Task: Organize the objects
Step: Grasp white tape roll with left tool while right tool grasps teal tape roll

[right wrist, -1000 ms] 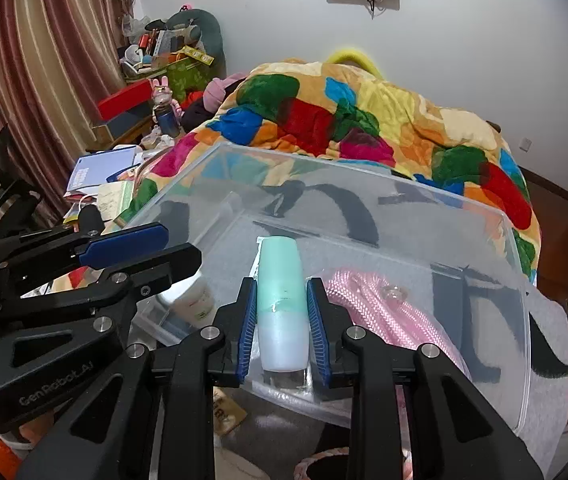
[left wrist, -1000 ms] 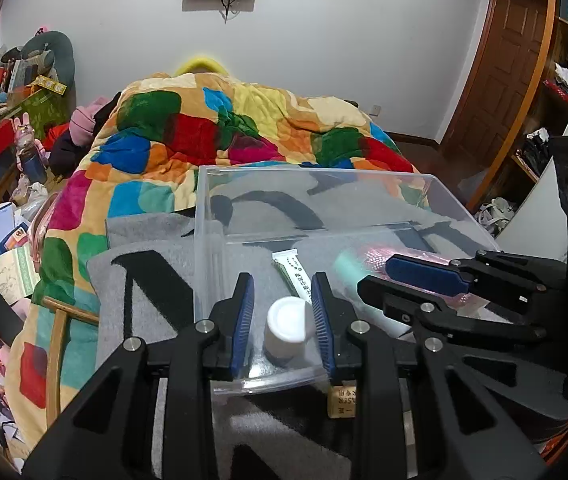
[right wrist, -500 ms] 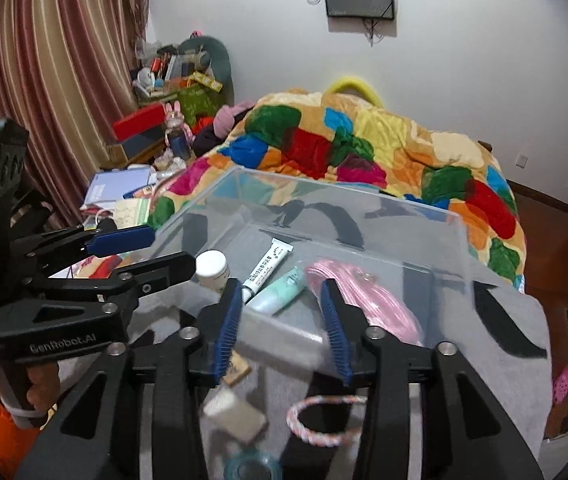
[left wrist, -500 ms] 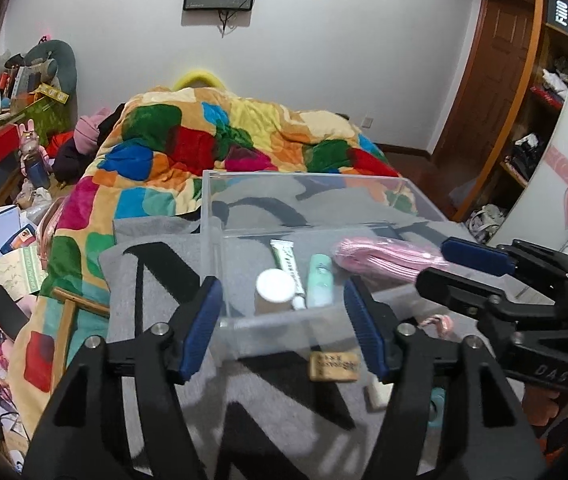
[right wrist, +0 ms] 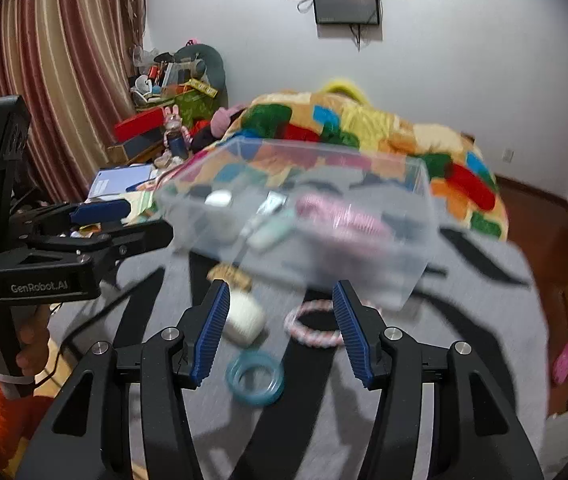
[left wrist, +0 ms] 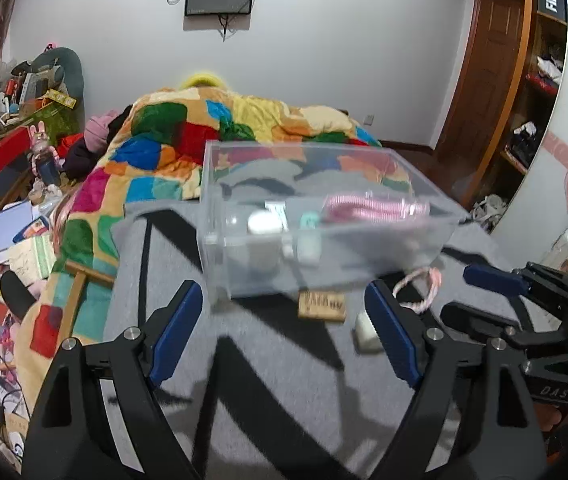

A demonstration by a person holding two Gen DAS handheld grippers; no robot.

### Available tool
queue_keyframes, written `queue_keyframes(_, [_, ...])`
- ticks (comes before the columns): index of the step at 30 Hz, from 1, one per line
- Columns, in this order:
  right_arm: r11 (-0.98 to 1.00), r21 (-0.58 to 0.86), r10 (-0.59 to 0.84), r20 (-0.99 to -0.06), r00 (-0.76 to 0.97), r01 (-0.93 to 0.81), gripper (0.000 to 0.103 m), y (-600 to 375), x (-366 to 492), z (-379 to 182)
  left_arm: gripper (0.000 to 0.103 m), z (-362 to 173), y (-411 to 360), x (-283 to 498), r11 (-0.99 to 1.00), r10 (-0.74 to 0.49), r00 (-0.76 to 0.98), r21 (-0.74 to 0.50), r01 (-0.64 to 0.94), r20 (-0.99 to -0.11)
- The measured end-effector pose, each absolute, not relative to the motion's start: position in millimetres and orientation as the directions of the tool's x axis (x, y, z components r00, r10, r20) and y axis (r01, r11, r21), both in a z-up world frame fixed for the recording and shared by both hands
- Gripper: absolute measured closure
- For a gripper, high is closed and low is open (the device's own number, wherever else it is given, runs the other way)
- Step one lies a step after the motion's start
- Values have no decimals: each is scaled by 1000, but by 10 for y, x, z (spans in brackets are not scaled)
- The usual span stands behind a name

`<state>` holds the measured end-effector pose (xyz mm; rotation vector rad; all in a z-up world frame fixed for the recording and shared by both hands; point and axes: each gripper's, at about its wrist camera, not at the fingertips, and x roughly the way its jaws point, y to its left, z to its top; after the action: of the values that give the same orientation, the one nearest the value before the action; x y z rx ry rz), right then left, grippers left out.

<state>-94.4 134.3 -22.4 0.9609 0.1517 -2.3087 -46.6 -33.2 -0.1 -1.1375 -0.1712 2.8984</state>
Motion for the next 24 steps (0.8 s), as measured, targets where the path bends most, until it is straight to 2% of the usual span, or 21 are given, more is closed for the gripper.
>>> queue_keyframes(6, [-772,191,-526,-728,-441,606,53,1320,-905,-549,19,-286,-290,-394,-990,88,-685,-141,21,-723])
queue_keyframes(10, [-776,172,-504,-747,-433,607,54,1298,-874,-667,19,-370,-219,-397,-981,135,-671,-194,13,-729])
queue_keyframes(11, [-779,168,-500,-748,-436,604,56,1299,-869,-686,19,-370,-185,-405,-980,143,-670,-199,6,-729])
queue_keyframes(12, [-780,161,-495,-751,-437,605,64,1309,-856,-711,19,-362,-148,-413,-980,151,-670,-201,-3,-727])
queue_keyframes(13, [-780,159,-495,-750,-440,605,66,1321,-848,-714,19,-355,-117,-423,-979,157,-671,-202,-11,-724])
queue_keyframes(18, [-791,135,-488,-728,-483,597,66,1434,-772,-644,20,-330,81,-529,-977,192,-660,-202,-62,-726])
queue_keyframes(21, [-805,135,-479,-722,-500,577,66,1566,-763,-614,27,-359,196,-607,-977,204,-647,-195,-86,-735])
queue_keyframes(24, [-816,152,-479,-718,-505,558,66,1681,-790,-598,42,-454,299,-717,-975,218,-611,-197,-102,-761])
